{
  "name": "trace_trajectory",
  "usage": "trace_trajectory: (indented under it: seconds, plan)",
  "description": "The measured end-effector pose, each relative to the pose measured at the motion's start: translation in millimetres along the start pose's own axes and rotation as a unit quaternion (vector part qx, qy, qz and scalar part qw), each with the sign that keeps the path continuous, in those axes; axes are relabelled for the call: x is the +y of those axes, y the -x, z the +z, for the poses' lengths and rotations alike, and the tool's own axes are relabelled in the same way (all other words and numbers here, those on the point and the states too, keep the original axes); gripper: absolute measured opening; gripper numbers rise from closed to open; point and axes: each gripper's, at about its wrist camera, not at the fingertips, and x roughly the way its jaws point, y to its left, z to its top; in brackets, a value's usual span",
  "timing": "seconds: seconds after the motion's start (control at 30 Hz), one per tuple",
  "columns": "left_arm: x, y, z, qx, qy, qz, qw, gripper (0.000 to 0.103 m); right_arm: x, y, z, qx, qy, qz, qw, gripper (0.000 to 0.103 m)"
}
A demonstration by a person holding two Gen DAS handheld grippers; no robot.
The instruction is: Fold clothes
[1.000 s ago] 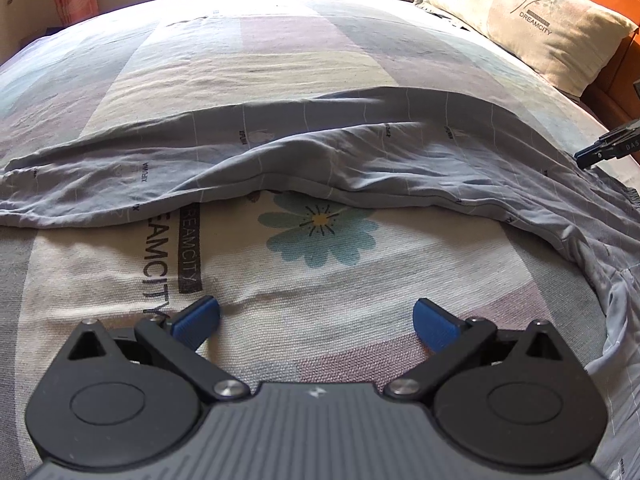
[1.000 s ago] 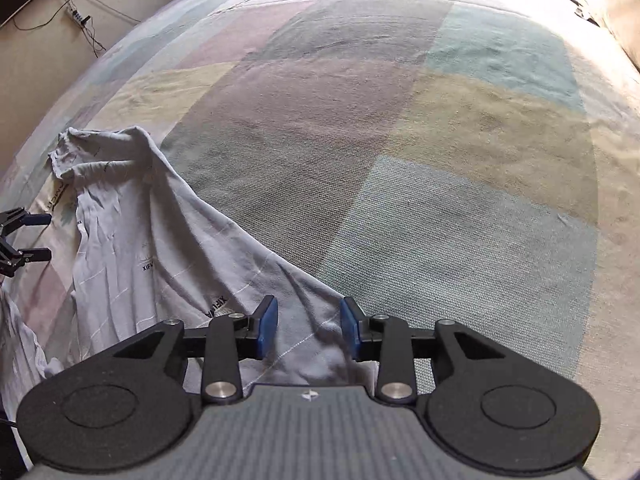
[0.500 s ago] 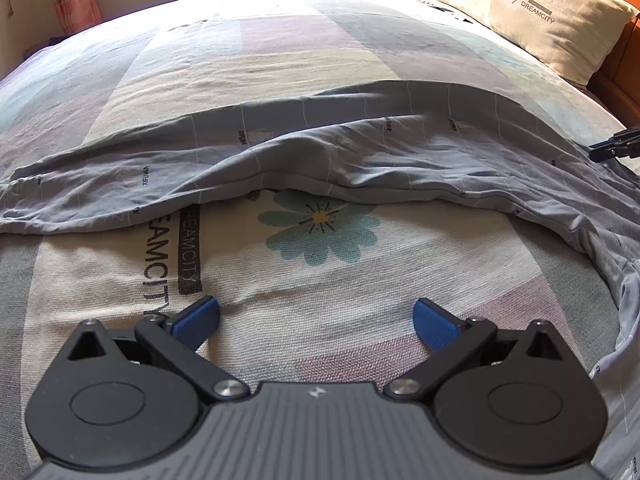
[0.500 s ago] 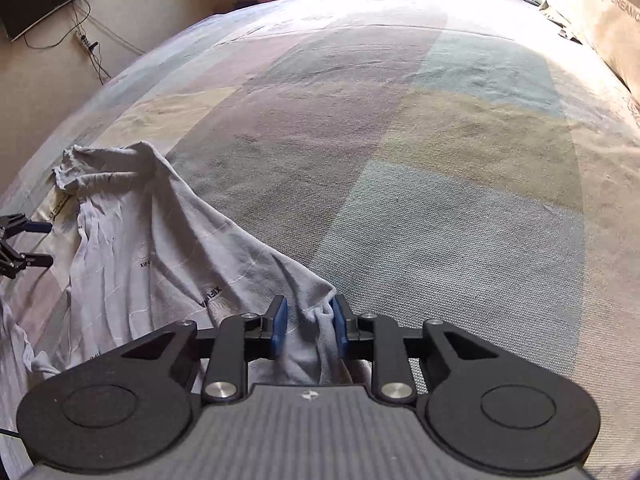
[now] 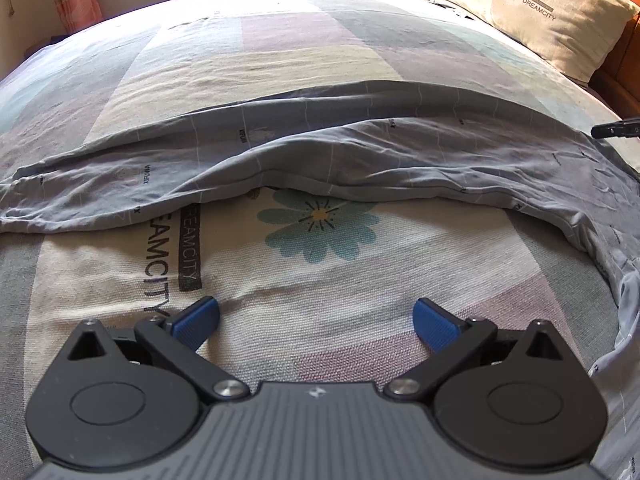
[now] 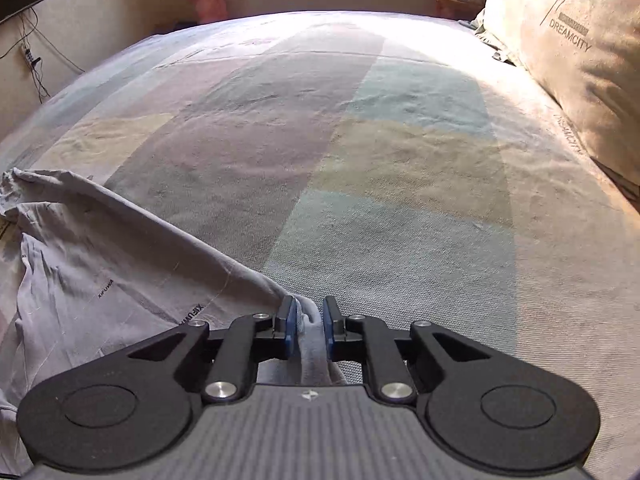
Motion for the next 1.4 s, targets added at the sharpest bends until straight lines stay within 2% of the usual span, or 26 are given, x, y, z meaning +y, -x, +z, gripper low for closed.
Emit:
trace_trajectory:
  seconds: [0.07, 0.2, 0.37, 0.47, 0.53, 0.63, 0.7, 0.77, 0.87, 0.9, 0.97, 1.1, 1.17, 1.27, 1.37, 1.4]
  plan:
    - [-3, 4, -1, 0.004, -0.009, -0.002, 0.9999, 0.102, 10, 16, 1, -0.016, -0.014, -0.007, 1.000, 0.022]
    - [-19, 15, -10, -0.004, -0.058, -0.017, 0.9981, 0.102, 66, 35, -2, -0.014, 0.034, 0.043, 0.998, 0.027]
    - [-30, 26, -21, -0.014, -0.085, -0.023, 0.9960, 0.102, 149, 12, -8, 0.027, 0.100, 0.106, 0.989, 0.027]
    - [-28, 35, -26, -0.015, -0.083, -0.030, 0.9960, 0.102, 196, -17, -16, 0.060, 0.148, 0.100, 0.982, 0.028]
    - [-26, 41, -30, -0.014, -0.082, -0.031, 0.9960, 0.102, 222, -23, -23, 0.052, 0.181, 0.091, 0.978, 0.037]
    - [-24, 50, -34, -0.014, -0.088, -0.031, 0.9956, 0.102, 233, -10, -27, 0.039, 0.212, 0.091, 0.972, 0.035]
    - [-24, 55, -36, -0.015, -0.093, -0.032, 0.9950, 0.102, 236, 1, -29, 0.033, 0.230, 0.090, 0.968, 0.038]
    - [-24, 58, -34, -0.018, -0.096, -0.038, 0.9945, 0.102, 218, 11, -29, 0.025, 0.208, 0.074, 0.975, 0.049]
    - [-29, 57, -24, -0.030, -0.105, -0.065, 0.9919, 0.102, 171, 23, -32, 0.015, 0.144, 0.032, 0.989, 0.058]
    - [-31, 57, -20, -0.033, -0.108, -0.075, 0.9907, 0.102, 155, 26, -34, 0.012, 0.127, 0.021, 0.992, 0.059]
    - [-38, 51, -7, -0.043, -0.123, -0.103, 0.9860, 0.102, 126, 30, -41, 0.005, 0.099, 0.003, 0.995, 0.069]
    - [-60, 33, 36, -0.074, -0.176, -0.145, 0.9708, 0.102, 72, 22, -51, -0.003, 0.034, -0.028, 0.999, 0.071]
    - [-71, 20, 62, -0.088, -0.183, -0.163, 0.9656, 0.102, 44, 18, -57, -0.007, 0.001, -0.043, 0.999, 0.074]
    - [-93, -8, 96, -0.068, -0.168, -0.214, 0.9599, 0.102, 17, 21, -55, -0.040, -0.090, -0.047, 0.994, 0.073]
    - [-116, -33, 108, -0.024, -0.164, -0.251, 0.9538, 0.102, 14, 35, -55, -0.050, -0.135, -0.046, 0.989, 0.073]
    - [-121, -42, 109, 0.002, -0.155, -0.255, 0.9543, 0.102, 14, 40, -55, -0.048, -0.146, -0.043, 0.987, 0.073]
